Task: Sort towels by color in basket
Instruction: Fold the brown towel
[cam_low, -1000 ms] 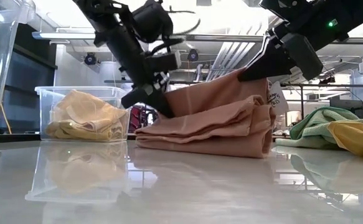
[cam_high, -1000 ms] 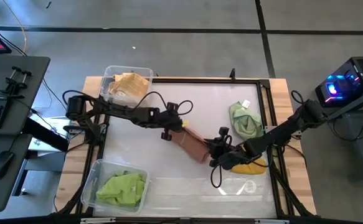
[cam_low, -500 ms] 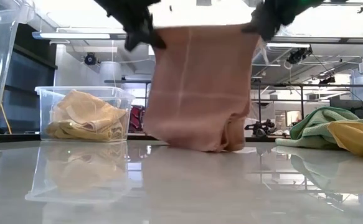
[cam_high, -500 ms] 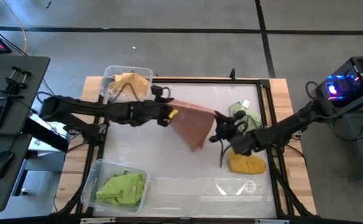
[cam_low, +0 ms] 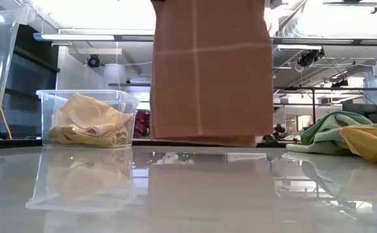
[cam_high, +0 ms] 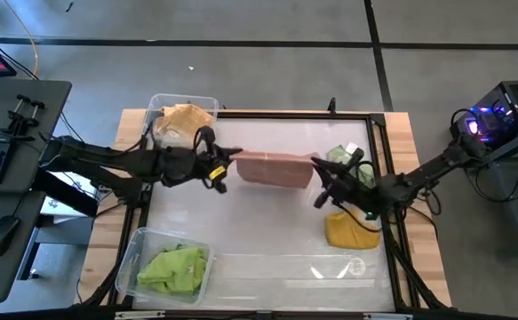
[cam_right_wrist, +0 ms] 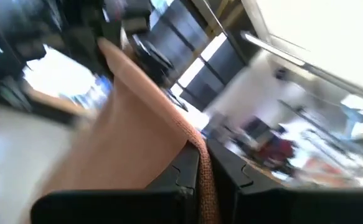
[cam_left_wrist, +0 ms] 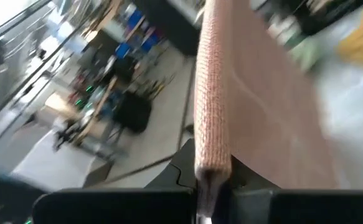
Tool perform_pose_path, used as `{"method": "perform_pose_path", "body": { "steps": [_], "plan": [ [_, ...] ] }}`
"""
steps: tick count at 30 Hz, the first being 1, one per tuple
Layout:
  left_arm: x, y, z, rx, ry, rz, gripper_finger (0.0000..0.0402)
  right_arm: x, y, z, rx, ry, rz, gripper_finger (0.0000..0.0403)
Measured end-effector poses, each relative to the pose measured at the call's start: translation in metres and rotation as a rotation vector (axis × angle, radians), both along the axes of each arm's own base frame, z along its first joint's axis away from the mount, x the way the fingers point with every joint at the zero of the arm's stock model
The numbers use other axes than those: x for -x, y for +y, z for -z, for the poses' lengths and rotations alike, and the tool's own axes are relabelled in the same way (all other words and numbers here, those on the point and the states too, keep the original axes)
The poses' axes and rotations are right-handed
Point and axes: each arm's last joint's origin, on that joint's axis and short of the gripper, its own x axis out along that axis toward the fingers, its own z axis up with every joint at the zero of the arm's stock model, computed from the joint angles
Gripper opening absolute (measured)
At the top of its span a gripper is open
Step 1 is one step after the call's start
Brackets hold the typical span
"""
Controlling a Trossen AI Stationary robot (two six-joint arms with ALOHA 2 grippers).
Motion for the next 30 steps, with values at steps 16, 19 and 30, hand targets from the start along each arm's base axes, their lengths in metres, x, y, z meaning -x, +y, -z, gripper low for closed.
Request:
{"method": "perform_pose_path", "body": {
  "steps": [16,19,30],
  "plan": [
    [0.012,-0.009,-0.013,0.164,-0.063,0.134,0.0,0.005,-0.008,-0.032,-0.238,-0.042,-0.198,0.0014],
    [0.006,0.015,-0.006,0.184,-0.032,0.074,0.0,-0.002,-0.029,-0.023,-0.244,-0.002,-0.093,0.0014],
    [-0.005,0.057,-0.015,0.038,-0.102,0.139,0.0,-0.009,-0.065,-0.022,-0.121,0.071,0.078,0.0014]
  ]
}}
